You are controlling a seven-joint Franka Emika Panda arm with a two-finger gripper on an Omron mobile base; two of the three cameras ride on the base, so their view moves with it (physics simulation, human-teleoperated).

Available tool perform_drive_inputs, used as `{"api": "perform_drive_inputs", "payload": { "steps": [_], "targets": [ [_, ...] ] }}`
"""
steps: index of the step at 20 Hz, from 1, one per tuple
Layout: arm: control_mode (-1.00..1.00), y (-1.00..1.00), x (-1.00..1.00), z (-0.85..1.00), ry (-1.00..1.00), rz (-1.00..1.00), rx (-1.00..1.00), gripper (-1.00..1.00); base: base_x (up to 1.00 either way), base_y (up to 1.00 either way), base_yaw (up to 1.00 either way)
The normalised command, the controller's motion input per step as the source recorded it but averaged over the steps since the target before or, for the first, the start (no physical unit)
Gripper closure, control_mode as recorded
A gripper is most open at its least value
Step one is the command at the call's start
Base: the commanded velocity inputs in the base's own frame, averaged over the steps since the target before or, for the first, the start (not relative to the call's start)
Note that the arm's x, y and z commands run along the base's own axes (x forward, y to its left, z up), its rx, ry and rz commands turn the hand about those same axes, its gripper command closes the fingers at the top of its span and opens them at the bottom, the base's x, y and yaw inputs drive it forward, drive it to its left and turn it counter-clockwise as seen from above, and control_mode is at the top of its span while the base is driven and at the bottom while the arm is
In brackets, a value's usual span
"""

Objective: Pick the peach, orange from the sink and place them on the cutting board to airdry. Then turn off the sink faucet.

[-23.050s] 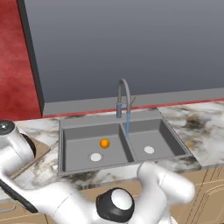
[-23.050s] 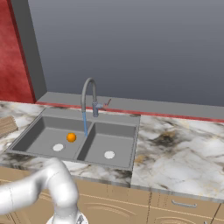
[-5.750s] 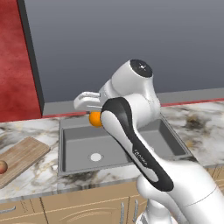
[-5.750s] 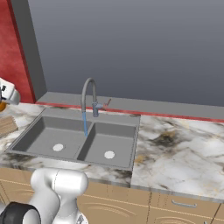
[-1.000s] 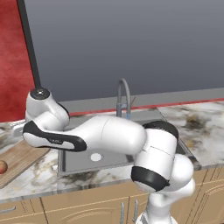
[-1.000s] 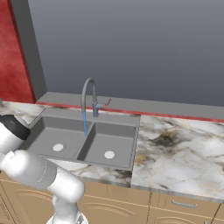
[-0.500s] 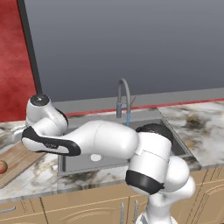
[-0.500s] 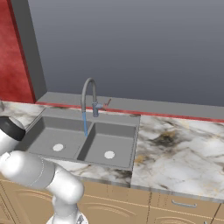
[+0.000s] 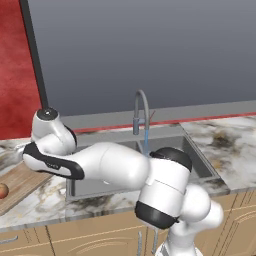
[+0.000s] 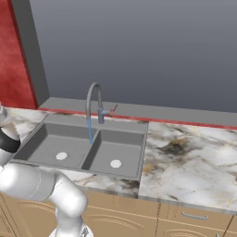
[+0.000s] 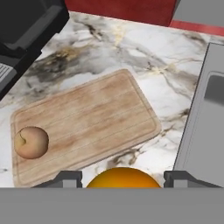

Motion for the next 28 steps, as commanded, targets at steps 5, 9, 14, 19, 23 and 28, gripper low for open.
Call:
{"api": "perform_drive_inputs", "payload": {
  "steps": [5,9,14,19,23,28],
  "targets": [
    [-1.00,0.00,0.16,-0.12,0.04,0.00,0.03,1.00,0.00,0.00,0.00],
    [-1.00,0.00,0.15,-0.23,0.02,0.00,0.00,1.00,0.00,0.00,0.00],
    [-1.00,0.00,0.17,-0.20,0.02,0.00,0.00,1.00,0.00,0.00,0.00],
    [-1.00,0.00,0.18,-0.20,0.03,0.00,0.00,1.00,0.00,0.00,0.00],
    [-1.00,0.00,0.18,-0.19,0.03,0.00,0.00,1.00,0.00,0.00,0.00],
    [-1.00,0.01,0.20,-0.22,0.04,0.00,0.00,1.00,0.00,0.00,0.00]
  ]
}}
